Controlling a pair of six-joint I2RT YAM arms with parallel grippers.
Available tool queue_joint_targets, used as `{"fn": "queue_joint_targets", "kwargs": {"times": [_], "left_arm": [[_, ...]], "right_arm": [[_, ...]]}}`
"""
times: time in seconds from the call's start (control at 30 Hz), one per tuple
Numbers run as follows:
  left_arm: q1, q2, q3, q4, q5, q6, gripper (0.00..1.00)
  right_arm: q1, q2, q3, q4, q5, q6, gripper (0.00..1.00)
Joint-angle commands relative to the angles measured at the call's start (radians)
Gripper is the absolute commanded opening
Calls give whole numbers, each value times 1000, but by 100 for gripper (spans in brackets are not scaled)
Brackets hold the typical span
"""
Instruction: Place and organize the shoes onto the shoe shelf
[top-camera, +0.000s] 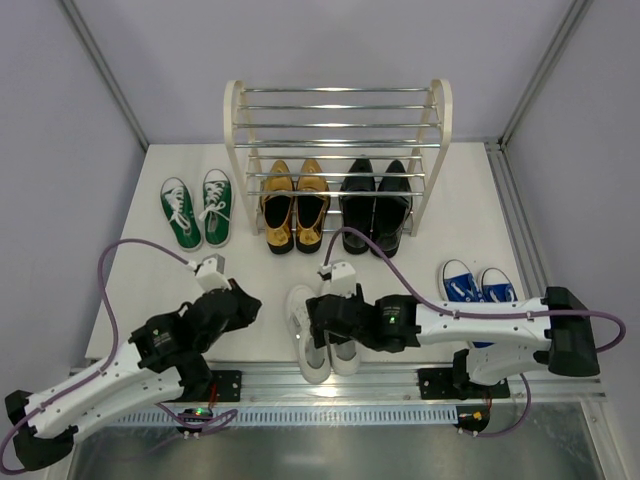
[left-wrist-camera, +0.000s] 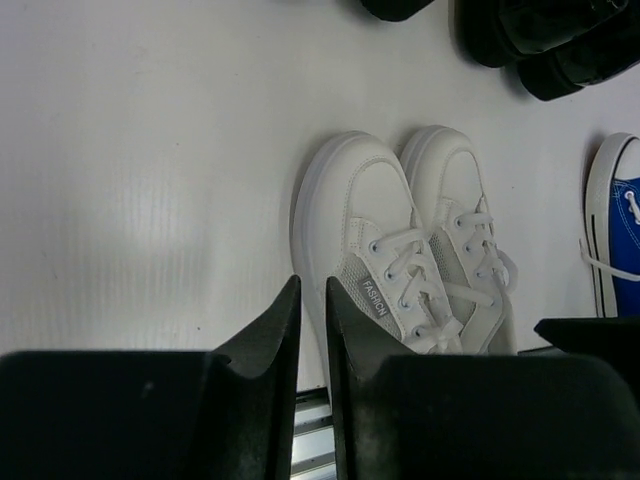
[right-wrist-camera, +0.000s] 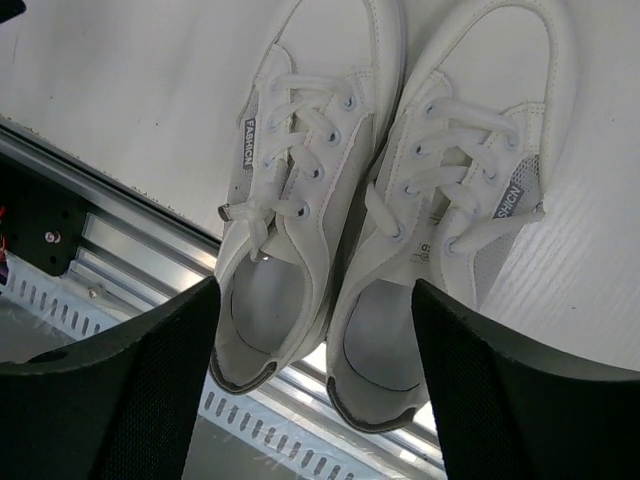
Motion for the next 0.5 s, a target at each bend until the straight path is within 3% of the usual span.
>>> {"fn": "queue_joint_targets", "kwargs": {"times": [0.0, 0.1, 0.17, 0.23, 0.47], "left_arm": [[-3, -23, 33, -59, -62, 12, 15], [-3, -66, 36, -74, -91, 15, 23], [-3, -94, 38, -82, -113, 16, 37], [-3, -103, 47, -99, -124, 18, 45], [-3, -95, 58, -116, -144, 22, 46]], "right_arm": [[29, 25, 11, 9, -28, 15, 78], [53, 44, 1, 10, -41, 20, 77], [65, 48, -15, 23, -58, 26, 73], [76, 65, -19, 35, -72, 43, 71], [85, 114, -96, 99, -80, 95, 66]]}}
